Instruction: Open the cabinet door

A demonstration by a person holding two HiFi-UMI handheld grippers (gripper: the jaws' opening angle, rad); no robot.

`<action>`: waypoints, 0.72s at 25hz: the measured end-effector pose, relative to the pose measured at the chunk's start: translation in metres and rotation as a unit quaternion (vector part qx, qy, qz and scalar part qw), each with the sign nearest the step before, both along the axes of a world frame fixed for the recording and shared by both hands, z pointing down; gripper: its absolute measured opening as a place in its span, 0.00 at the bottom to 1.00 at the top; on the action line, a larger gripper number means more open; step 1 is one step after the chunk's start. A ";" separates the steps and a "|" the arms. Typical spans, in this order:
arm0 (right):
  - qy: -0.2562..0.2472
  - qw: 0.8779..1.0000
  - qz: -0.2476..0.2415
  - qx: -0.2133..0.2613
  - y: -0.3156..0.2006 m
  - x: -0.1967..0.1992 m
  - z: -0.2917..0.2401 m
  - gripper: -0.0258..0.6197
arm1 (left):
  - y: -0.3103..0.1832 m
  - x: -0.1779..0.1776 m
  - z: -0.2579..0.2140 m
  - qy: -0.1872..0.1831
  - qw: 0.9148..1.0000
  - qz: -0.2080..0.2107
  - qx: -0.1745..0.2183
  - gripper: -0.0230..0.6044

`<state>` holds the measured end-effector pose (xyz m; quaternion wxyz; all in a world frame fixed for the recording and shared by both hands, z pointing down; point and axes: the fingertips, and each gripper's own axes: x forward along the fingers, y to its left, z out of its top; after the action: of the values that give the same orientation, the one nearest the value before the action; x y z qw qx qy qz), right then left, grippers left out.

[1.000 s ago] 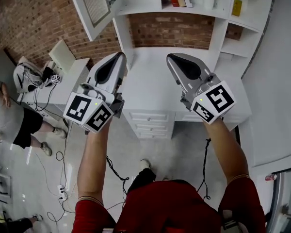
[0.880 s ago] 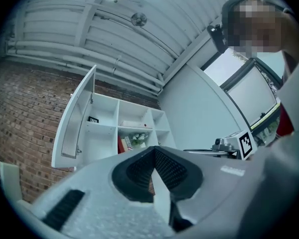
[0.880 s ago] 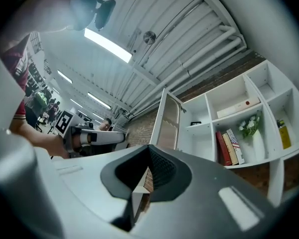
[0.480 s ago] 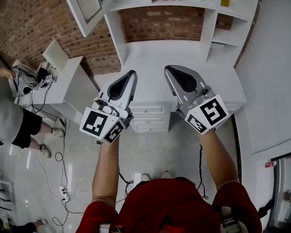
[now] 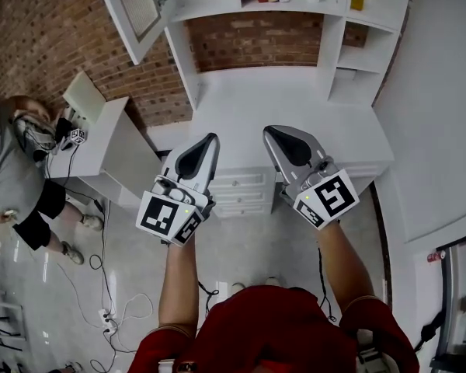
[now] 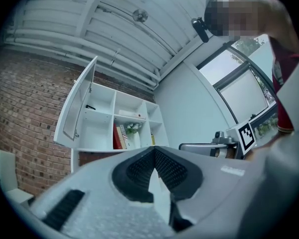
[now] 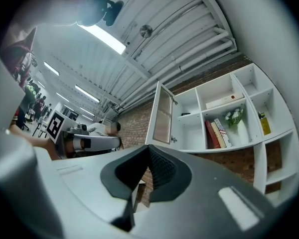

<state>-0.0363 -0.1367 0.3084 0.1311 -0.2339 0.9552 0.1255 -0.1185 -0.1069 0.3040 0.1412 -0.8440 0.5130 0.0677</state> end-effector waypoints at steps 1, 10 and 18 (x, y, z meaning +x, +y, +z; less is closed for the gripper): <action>0.001 1.000 0.002 0.000 0.000 -0.002 0.002 0.06 | 0.000 -0.002 0.002 0.001 1.000 0.000 -0.001 0.05; 0.013 1.000 0.018 0.005 0.000 -0.008 0.006 0.06 | -0.004 -0.018 0.008 0.015 1.000 0.004 -0.007 0.05; 0.011 1.000 0.019 0.008 0.000 -0.012 0.002 0.06 | -0.003 -0.020 0.004 0.010 1.000 0.006 -0.002 0.05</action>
<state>-0.0479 -0.1366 0.3104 0.1205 -0.2494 0.9509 0.1379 -0.1387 -0.1099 0.3081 0.1335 -0.8467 0.5094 0.0760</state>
